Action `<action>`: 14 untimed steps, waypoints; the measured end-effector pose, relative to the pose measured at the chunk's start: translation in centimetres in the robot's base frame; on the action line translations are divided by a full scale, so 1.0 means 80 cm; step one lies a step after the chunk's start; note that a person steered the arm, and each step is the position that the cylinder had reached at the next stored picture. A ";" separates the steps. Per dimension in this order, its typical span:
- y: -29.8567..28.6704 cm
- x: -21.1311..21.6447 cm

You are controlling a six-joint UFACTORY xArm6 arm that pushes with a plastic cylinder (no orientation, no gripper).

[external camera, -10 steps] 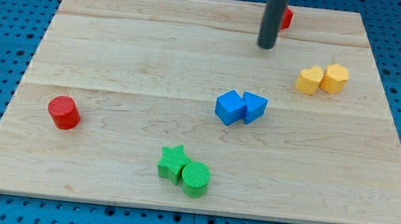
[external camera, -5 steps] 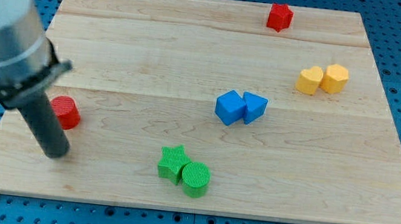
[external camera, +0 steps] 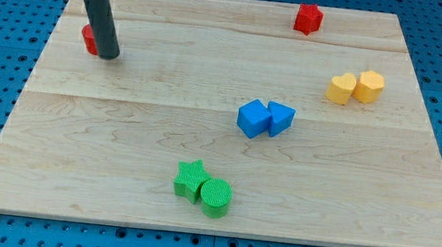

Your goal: Slide the red circle towards the red star

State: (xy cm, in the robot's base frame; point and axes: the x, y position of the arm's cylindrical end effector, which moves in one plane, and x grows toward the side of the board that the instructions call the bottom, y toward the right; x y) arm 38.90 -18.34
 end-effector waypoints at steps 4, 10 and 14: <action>0.006 -0.097; 0.205 -0.159; 0.285 -0.199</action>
State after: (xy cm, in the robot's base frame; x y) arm 22.95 4.48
